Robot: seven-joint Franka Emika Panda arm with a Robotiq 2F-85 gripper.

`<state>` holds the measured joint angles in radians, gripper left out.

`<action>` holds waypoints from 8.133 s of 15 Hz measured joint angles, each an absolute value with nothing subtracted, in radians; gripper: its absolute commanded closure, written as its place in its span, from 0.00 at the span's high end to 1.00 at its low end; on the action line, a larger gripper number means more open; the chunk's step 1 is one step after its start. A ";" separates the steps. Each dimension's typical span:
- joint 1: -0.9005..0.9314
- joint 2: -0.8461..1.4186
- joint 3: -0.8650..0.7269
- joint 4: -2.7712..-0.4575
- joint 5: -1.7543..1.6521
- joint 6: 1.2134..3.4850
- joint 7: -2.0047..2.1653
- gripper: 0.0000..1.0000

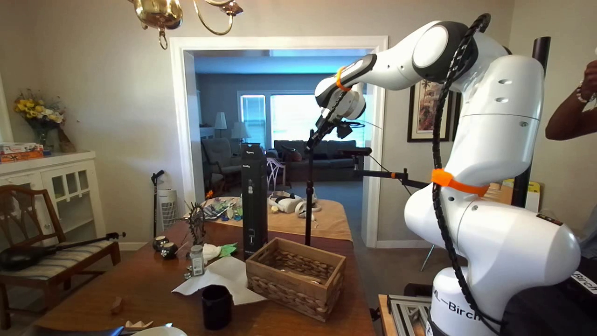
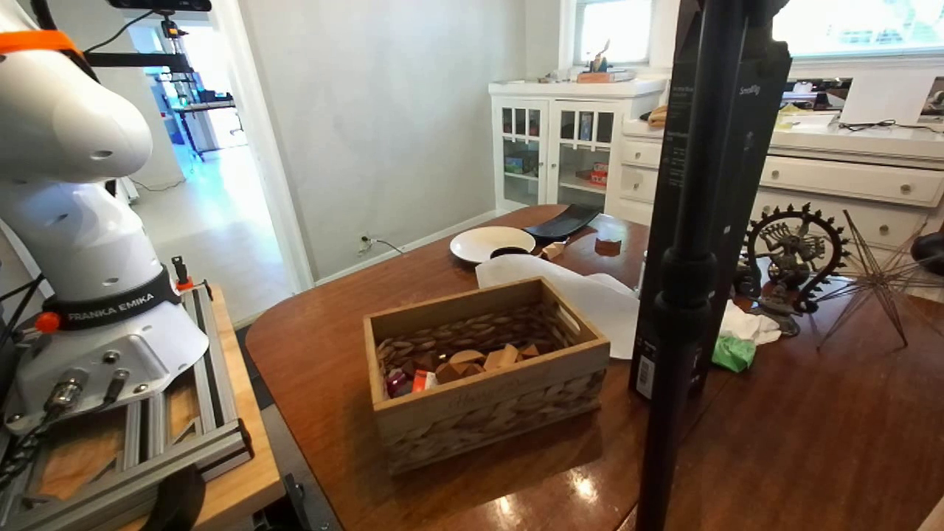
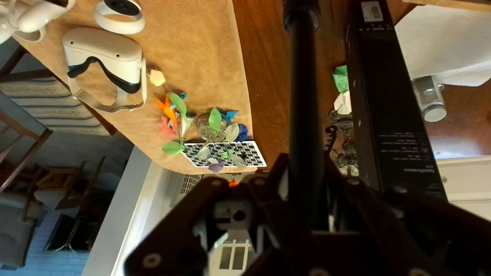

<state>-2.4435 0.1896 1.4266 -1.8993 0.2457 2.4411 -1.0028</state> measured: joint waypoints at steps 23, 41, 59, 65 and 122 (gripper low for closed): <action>-2.354 0.213 1.361 -2.065 0.244 2.641 -1.002 0.06; -2.131 0.213 1.208 -2.122 0.178 2.696 -1.000 0.06; -2.001 0.213 1.158 -2.172 0.085 2.728 -1.019 0.06; -1.944 0.212 1.108 -2.241 -0.012 2.731 -1.020 0.06; -0.298 -0.020 -0.227 -2.510 -0.919 2.721 -0.801 0.06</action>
